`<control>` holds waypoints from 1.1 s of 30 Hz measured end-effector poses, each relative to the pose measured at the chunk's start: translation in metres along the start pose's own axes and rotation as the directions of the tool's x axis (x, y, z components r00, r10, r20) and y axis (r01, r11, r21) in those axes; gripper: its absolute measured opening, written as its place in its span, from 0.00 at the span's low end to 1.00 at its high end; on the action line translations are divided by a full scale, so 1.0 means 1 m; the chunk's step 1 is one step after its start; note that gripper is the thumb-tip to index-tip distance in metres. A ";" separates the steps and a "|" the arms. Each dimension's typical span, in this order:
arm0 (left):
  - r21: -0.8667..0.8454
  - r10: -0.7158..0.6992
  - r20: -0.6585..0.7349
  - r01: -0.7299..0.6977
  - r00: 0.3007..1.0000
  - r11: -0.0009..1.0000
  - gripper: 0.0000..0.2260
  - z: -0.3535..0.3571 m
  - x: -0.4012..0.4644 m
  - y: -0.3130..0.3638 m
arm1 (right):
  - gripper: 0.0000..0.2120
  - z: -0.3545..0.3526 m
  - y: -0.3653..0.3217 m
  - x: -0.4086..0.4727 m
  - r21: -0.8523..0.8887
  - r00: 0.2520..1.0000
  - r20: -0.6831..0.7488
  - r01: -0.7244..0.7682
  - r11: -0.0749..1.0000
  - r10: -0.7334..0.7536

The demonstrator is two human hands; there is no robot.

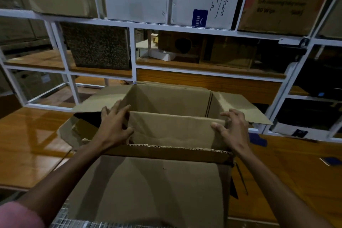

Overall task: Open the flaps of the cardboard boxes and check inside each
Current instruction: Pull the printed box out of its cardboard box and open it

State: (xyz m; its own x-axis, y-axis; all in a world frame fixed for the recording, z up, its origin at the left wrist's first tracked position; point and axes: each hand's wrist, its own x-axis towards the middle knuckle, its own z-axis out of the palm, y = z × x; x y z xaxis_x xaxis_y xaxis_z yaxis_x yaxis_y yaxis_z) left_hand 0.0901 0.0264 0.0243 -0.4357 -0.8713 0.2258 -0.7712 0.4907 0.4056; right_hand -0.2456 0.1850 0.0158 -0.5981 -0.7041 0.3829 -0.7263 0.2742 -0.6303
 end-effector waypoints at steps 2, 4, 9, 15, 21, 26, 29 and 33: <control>0.043 0.027 -0.023 -0.026 0.999 0.999 0.39 -0.004 0.005 0.001 | 0.24 -0.003 -0.011 0.010 0.022 1.000 -0.012 0.006 1.000 -0.006; 0.117 0.061 -0.017 -0.059 0.998 0.991 0.41 -0.007 0.009 0.003 | 0.24 -0.006 -0.026 0.021 0.043 1.000 -0.020 0.023 0.999 -0.022; 0.251 0.185 0.227 -0.241 0.956 0.937 0.56 -0.003 0.005 0.019 | 0.21 -0.020 -0.060 0.048 0.058 0.998 -0.065 -0.003 0.998 0.006; 0.312 0.236 0.318 -0.337 0.918 0.888 0.57 -0.009 -0.003 0.040 | 0.15 -0.033 -0.072 0.058 0.052 0.998 0.028 -0.064 0.997 0.063; 0.233 0.250 0.440 -0.378 0.863 0.896 0.42 -0.034 -0.012 0.056 | 0.04 -0.041 -0.066 0.050 -0.051 0.974 0.217 -0.059 0.997 0.069; 0.113 0.165 0.616 -0.293 0.771 0.949 0.60 -0.031 -0.026 0.051 | 0.07 -0.033 -0.053 0.033 -0.256 0.895 0.437 0.030 0.966 0.088; 0.088 0.179 0.654 -0.309 0.735 0.947 0.61 -0.019 -0.028 0.051 | 0.10 -0.023 -0.053 0.026 -0.277 0.879 0.475 0.111 0.954 0.036; -0.040 0.206 0.555 -0.221 0.806 0.974 0.40 -0.006 -0.019 0.046 | 0.08 -0.016 -0.056 0.023 -0.281 0.800 0.600 0.193 0.940 0.016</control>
State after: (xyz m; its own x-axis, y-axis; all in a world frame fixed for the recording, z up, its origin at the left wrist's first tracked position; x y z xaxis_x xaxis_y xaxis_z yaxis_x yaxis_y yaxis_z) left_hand 0.0661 0.0658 0.0441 -0.7675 -0.5999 -0.2263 -0.6365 0.6709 0.3803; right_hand -0.2238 0.1636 0.0706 -0.2863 -0.9519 -0.1090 -0.8934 0.3063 -0.3286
